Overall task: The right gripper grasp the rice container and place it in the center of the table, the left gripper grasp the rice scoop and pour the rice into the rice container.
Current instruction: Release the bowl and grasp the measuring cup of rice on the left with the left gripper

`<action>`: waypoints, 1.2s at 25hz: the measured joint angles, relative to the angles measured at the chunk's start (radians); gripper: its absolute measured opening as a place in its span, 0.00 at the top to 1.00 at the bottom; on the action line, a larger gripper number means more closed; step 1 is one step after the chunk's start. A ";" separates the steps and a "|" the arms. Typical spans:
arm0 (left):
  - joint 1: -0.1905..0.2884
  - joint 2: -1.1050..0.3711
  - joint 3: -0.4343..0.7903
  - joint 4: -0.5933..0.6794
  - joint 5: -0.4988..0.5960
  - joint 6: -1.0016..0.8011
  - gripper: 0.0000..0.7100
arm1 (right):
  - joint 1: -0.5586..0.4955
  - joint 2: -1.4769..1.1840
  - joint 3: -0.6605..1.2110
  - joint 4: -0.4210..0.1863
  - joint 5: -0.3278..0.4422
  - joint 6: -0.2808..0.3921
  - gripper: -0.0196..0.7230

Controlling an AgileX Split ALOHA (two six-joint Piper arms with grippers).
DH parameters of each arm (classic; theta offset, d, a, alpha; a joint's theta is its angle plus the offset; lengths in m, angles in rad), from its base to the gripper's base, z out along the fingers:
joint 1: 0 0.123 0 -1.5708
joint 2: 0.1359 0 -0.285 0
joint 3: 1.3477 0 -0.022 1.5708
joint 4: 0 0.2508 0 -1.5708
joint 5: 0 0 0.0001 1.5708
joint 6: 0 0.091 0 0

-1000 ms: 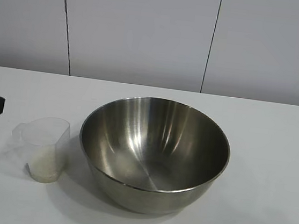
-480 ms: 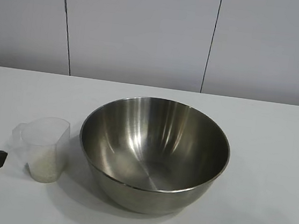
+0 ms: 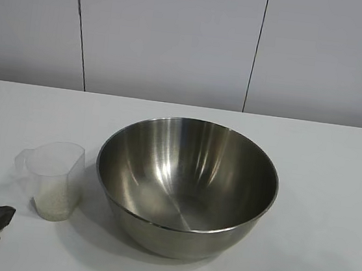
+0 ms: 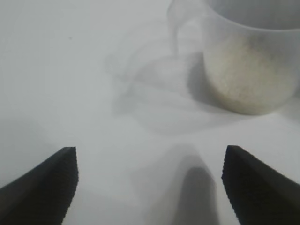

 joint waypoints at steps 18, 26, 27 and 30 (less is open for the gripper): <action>0.000 0.095 -0.115 -0.088 -0.004 -0.002 0.15 | 0.000 0.000 0.000 0.001 -0.002 0.000 0.08; 0.000 0.095 -0.143 -0.131 -0.004 0.001 0.15 | 0.000 0.000 0.000 0.001 -0.002 0.000 0.08; 0.000 0.095 -0.146 -0.135 -0.004 0.001 0.15 | 0.000 0.000 0.000 0.001 -0.002 0.000 0.08; 0.000 0.095 -0.151 -0.137 -0.004 0.001 0.15 | 0.000 0.000 0.000 0.001 -0.003 0.000 0.08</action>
